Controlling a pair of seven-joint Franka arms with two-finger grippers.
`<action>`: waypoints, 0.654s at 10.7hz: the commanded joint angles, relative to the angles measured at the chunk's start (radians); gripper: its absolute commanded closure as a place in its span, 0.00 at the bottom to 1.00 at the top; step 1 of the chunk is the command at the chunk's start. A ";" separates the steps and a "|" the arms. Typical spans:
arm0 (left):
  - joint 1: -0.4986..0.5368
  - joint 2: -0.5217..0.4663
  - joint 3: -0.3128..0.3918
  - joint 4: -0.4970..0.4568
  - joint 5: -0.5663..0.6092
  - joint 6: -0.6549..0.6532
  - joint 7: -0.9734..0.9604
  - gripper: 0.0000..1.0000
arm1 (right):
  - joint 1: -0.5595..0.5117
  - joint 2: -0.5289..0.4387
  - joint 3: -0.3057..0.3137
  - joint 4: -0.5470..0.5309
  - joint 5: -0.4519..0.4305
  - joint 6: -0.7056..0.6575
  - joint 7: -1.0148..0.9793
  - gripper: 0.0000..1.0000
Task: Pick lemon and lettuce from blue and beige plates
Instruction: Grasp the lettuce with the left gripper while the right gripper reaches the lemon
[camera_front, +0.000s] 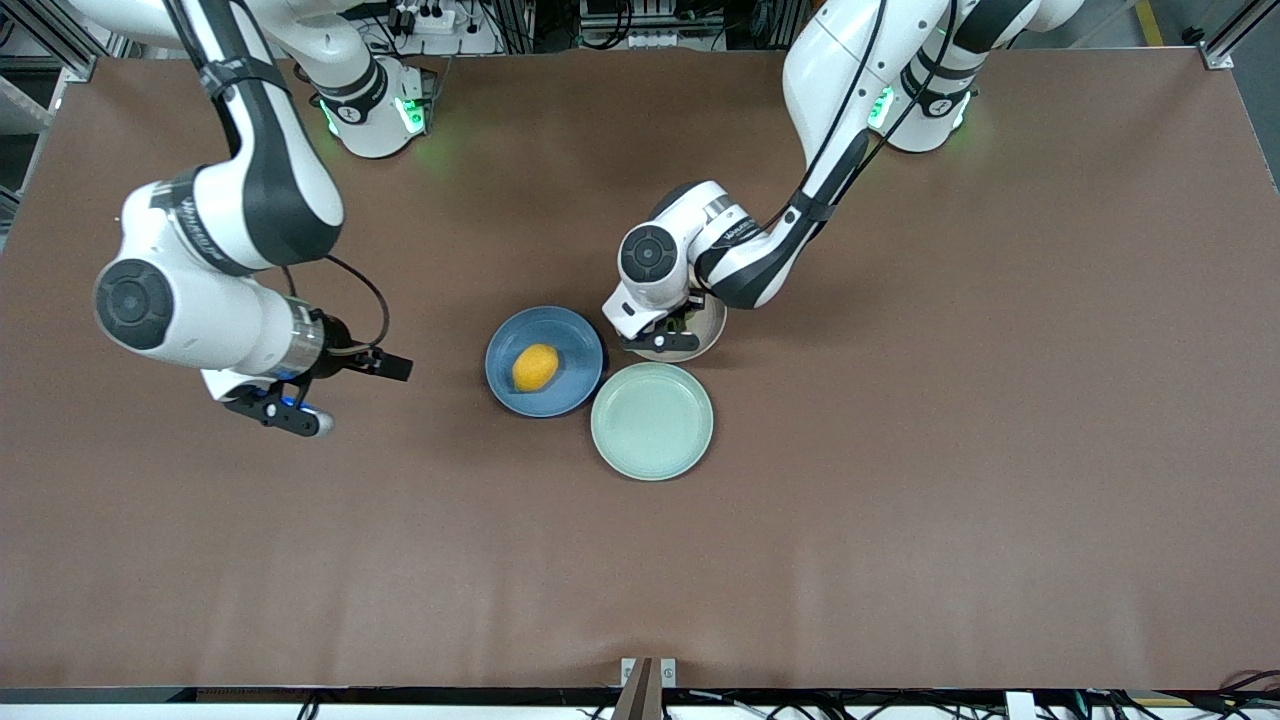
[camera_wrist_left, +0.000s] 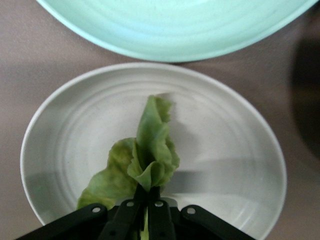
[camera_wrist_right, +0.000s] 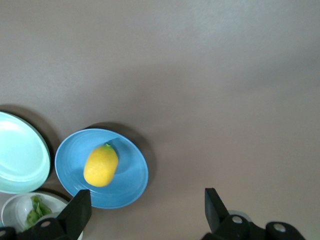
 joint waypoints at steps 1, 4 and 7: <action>-0.002 -0.048 0.004 -0.001 0.019 -0.010 -0.042 1.00 | 0.065 -0.003 -0.005 -0.086 0.021 0.112 0.121 0.00; 0.024 -0.119 0.005 0.000 0.016 -0.077 -0.038 1.00 | 0.140 0.056 -0.005 -0.140 0.021 0.272 0.228 0.00; 0.094 -0.185 0.005 -0.001 0.019 -0.088 -0.038 1.00 | 0.180 0.107 -0.005 -0.144 0.021 0.318 0.244 0.00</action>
